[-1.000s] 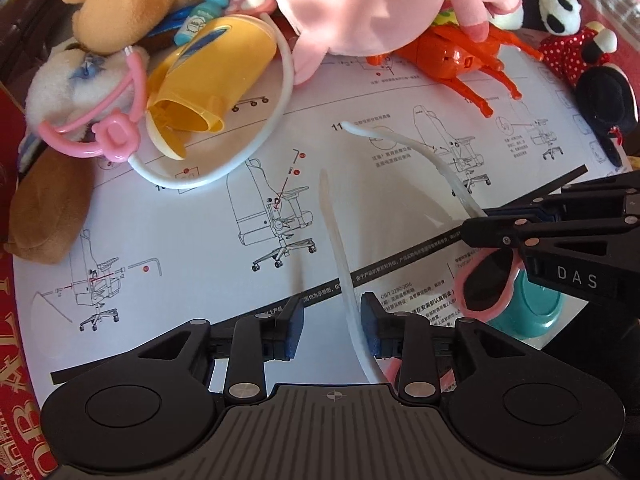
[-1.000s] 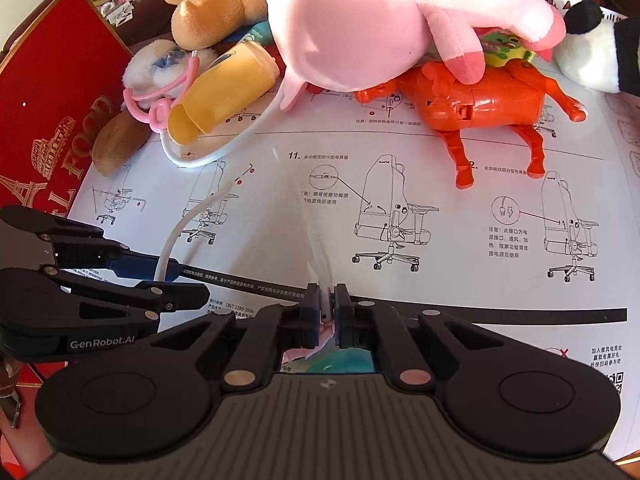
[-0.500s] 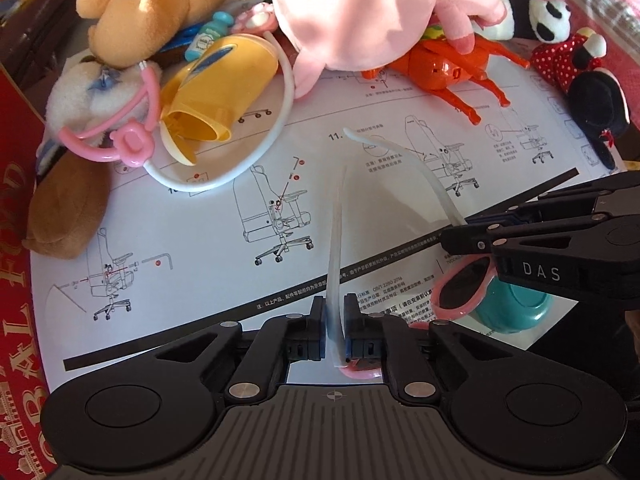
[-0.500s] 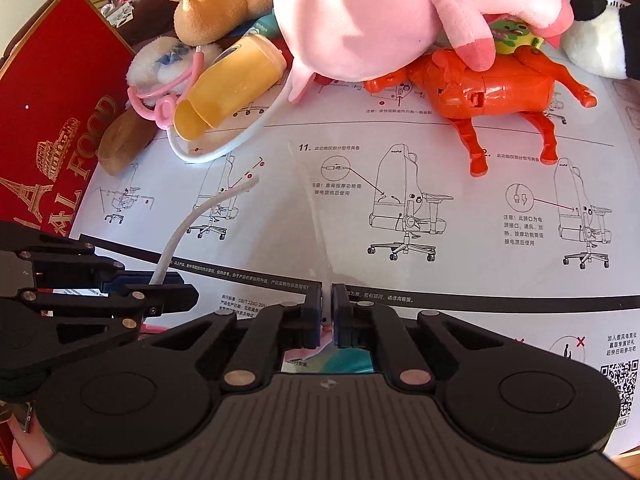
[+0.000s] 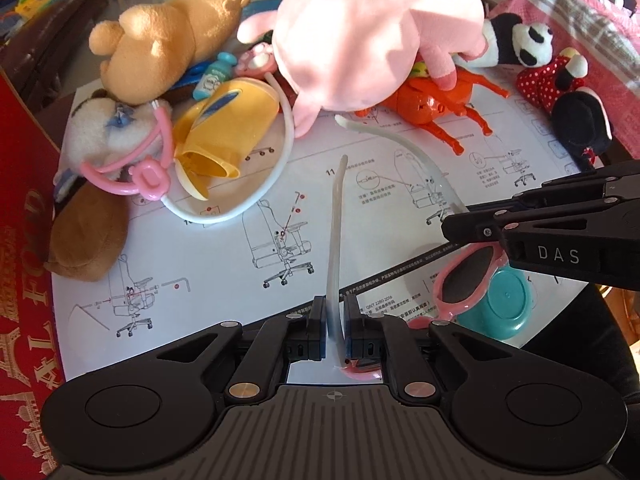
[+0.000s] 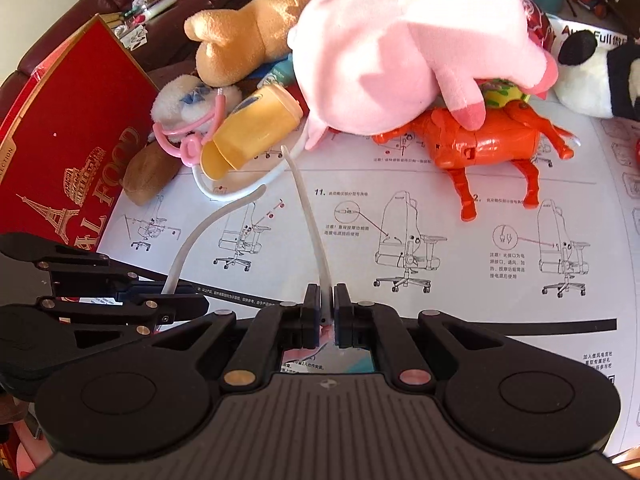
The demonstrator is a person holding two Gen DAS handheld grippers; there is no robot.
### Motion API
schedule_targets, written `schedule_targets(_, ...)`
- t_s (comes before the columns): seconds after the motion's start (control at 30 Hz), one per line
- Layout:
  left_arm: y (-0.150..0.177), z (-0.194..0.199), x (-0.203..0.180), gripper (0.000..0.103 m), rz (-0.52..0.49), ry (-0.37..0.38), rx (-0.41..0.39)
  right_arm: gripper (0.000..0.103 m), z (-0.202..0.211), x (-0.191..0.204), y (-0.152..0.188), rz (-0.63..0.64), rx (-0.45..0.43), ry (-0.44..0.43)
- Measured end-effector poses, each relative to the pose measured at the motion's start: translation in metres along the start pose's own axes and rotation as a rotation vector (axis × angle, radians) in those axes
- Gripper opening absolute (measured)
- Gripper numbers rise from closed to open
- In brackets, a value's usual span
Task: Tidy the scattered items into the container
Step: 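Carry the sunglasses with both grippers over the red box, then open both grippers to drop the sunglasses into the red box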
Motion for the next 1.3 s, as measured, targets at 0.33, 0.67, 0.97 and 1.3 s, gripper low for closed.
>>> schedule_targets(0.33, -0.026, 0.094, 0.025, 0.004, 0.065, -0.048, -0.241, 0.008, 0.069, 0.044, -0.05, 0.144, -0.181, -0.047)
schedule_targets(0.67, -0.017, 0.195, 0.122, 0.004, 0.261, -0.199, -0.449, 0.008, 0.098, 0.176, -0.126, 0.443, -0.309, -0.123)
schedule_targets(0.97, 0.013, 0.242, 0.234, 0.006, 0.499, -0.367, -0.5, 0.009, 0.066, 0.323, -0.174, 0.672, -0.331, -0.235)
schedule_targets(1.3, 0.034, 0.201, 0.31, 0.078, 0.707, -0.429, -0.382, 0.073, 0.019, 0.374, -0.198, 0.711, -0.357, -0.212)
Point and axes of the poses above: each gripper's, at about its wrist camera, not at the fingertips, and z roughly against the way its jaws point, x to its left, y to its underside, the point moved 5 cm from there along -z, roughly the way its jaws point, and after that the axes turned 1 degree about x, right-handed, at the moved point
